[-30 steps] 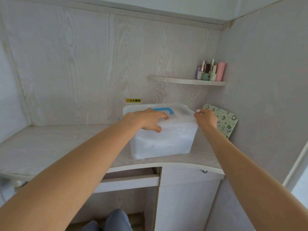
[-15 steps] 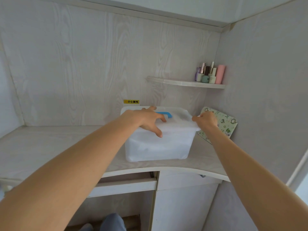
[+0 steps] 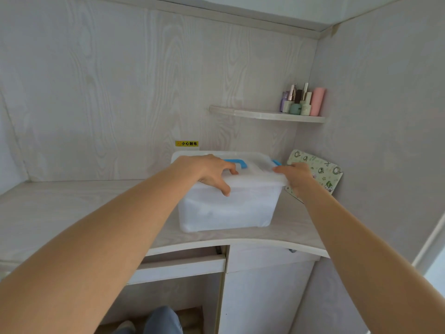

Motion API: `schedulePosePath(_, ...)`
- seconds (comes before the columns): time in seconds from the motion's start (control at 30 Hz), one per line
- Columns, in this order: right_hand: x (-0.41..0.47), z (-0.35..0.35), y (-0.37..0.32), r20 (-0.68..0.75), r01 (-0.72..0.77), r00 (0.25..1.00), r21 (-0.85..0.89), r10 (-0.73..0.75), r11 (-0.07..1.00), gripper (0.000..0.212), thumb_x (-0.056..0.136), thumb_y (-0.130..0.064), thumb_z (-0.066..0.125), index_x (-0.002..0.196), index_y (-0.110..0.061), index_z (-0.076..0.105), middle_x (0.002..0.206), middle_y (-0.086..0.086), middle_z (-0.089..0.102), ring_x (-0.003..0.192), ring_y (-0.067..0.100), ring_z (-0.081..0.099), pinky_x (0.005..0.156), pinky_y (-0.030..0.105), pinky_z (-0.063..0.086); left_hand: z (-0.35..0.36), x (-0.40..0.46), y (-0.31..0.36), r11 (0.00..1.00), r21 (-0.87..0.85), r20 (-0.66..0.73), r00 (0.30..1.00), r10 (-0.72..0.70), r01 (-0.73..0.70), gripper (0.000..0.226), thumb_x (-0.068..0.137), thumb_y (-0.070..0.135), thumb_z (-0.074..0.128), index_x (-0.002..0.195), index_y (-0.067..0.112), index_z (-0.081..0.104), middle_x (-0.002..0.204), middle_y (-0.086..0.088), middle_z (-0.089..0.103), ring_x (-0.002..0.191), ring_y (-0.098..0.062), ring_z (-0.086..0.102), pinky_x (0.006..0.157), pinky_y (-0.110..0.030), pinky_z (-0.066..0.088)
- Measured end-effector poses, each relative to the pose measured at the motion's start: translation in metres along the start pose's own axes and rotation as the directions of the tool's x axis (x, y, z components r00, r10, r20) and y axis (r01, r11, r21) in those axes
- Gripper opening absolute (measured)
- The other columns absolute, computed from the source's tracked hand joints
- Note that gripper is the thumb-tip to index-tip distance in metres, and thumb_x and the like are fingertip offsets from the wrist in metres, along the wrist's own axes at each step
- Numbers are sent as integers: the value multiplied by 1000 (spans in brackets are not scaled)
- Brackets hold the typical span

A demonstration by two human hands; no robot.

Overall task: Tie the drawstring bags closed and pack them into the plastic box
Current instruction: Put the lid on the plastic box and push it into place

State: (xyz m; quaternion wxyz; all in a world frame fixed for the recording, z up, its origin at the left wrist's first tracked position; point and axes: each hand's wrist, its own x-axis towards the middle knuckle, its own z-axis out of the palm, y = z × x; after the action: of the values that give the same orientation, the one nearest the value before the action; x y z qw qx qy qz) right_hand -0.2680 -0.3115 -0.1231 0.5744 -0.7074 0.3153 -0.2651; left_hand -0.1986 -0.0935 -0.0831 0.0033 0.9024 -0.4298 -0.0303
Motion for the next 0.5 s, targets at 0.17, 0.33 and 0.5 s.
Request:
schedulePosePath(0.17,-1,-2,-3,15,196,980,-190,-197,962,40,78,-10,71,117,-7,64,101,7,64,87,18,55,76,25,42,1,1,0,1000,-3,-6,1000,-4,4,69,76,47,68,136,37,37,138,-4,43,122,-24,42,102,-39,38)
schedulePosePath(0.33,-5,-1,-13,110,304,951,-520,-290,798,32,87,-13,62,117,-5,62,101,12,65,79,20,54,53,20,37,7,2,-3,999,-53,-10,1000,1,-2,72,75,50,68,138,36,37,143,-1,40,128,-23,39,106,-39,34)
schedulePosePath(0.5,-33,29,-40,287,489,865,-669,-413,559,36,92,-19,55,127,-10,52,122,14,53,102,27,56,72,25,41,4,-17,-11,896,-442,-150,989,-15,-53,63,80,51,65,136,34,42,147,10,35,135,-13,34,102,-21,26)
